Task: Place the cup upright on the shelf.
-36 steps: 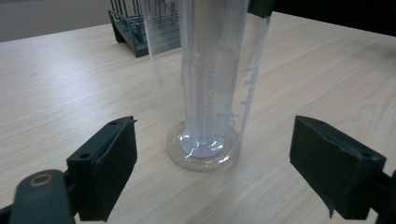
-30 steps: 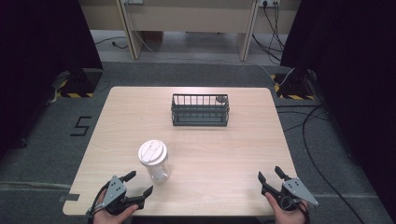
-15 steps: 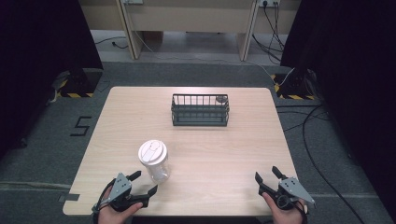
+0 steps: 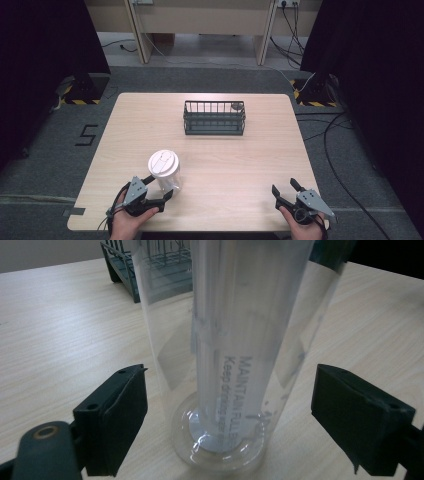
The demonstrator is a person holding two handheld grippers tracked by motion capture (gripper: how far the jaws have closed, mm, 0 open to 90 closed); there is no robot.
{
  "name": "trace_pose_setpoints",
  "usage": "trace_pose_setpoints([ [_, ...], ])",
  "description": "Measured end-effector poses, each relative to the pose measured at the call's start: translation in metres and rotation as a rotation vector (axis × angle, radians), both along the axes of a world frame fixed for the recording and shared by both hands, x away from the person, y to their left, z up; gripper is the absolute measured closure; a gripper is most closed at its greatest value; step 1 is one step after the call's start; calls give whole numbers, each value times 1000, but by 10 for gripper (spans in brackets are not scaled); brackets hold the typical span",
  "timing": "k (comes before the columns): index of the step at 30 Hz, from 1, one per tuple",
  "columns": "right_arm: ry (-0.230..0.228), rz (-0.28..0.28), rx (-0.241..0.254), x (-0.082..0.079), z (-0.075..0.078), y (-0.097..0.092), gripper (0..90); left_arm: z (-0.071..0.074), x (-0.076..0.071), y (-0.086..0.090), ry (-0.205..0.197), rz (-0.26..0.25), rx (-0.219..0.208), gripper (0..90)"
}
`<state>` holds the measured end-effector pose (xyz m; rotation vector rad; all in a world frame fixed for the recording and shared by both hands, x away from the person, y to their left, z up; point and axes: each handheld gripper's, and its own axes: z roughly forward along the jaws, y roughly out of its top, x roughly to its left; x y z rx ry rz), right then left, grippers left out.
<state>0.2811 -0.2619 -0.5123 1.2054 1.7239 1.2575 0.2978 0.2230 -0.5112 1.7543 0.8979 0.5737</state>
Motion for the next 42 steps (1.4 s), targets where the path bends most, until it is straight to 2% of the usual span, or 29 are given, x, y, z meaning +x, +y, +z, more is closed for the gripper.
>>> trace_pose_setpoints([
  [10,11,-1,-5,0,0,1,285,-1,12,-7,-6,-9,1,144],
  [17,17,-8,-11,1,-1,1,285,1,21,-14,-30,-16,-11,149],
  [25,28,-12,-13,1,-2,1,286,-2,21,-12,-55,-26,-19,174],
  [38,34,-13,-16,1,-2,1,286,-1,22,-16,-40,-54,-39,178],
  [42,35,-14,-14,1,-2,1,286,1,21,-18,-48,-61,-21,179],
])
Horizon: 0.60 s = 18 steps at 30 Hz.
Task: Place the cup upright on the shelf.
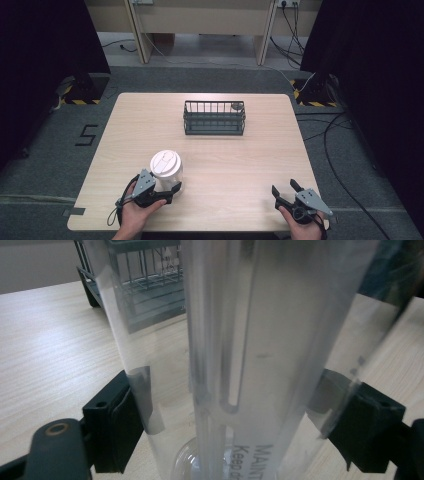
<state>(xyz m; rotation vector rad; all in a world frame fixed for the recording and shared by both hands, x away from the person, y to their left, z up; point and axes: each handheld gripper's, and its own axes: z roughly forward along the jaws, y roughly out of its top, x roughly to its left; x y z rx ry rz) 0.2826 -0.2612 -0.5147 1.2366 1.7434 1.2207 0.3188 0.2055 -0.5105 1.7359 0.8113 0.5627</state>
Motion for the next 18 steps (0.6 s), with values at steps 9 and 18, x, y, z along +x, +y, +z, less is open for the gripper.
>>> trace_pose_setpoints([
  [9,0,1,0,0,0,1,286,5,1,-2,-12,-12,21,179],
  [18,-7,0,2,0,0,1,286,13,9,-5,-20,-10,17,179],
])
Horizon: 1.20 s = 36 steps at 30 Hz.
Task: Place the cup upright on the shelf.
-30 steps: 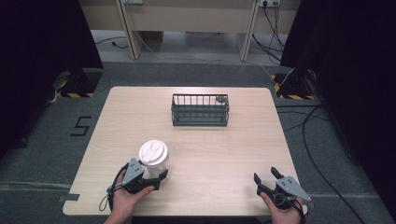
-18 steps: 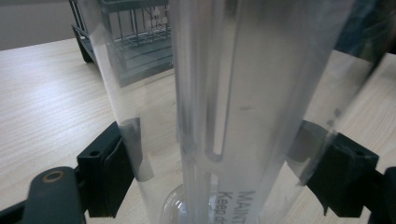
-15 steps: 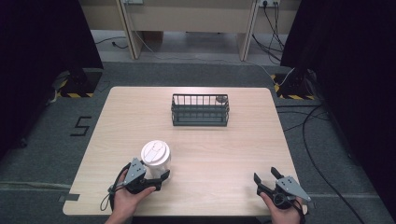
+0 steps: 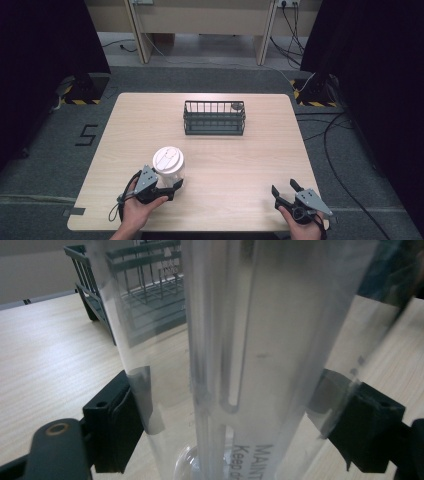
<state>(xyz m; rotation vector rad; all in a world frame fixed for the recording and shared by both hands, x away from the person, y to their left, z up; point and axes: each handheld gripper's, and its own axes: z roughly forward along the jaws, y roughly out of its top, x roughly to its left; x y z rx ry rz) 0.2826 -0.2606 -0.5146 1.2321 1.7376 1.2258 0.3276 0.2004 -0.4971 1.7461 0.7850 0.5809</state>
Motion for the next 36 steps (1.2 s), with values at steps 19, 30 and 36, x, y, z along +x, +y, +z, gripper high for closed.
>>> trace_pose_setpoints([
  [19,-7,-1,-8,1,0,1,280,19,19,-1,-19,20,-14,179],
  [30,-13,1,-14,3,0,2,272,30,33,-13,-34,6,-11,179],
  [36,-13,0,-14,3,0,2,271,34,40,-18,-32,3,-9,179],
])
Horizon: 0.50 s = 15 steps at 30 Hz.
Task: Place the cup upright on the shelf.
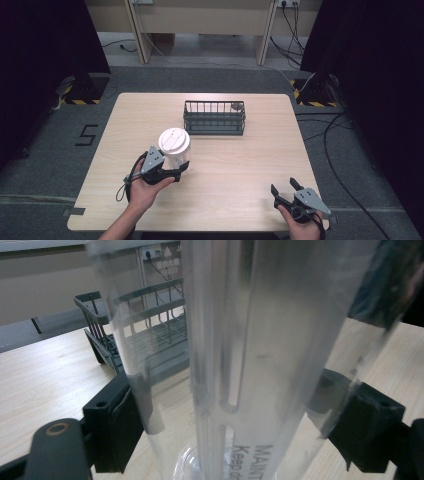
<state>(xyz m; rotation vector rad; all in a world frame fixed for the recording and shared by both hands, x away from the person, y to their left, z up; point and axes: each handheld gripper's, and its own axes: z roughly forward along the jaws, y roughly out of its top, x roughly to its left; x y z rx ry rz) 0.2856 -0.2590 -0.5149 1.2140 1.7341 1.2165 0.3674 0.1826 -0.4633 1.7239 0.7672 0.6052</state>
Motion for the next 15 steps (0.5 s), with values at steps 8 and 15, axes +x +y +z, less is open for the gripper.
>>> trace_pose_setpoints([
  [8,1,0,3,0,0,-1,271,9,10,-7,-5,-5,-3,179],
  [15,4,0,6,0,0,-1,271,18,19,-14,-22,-9,-6,179],
])
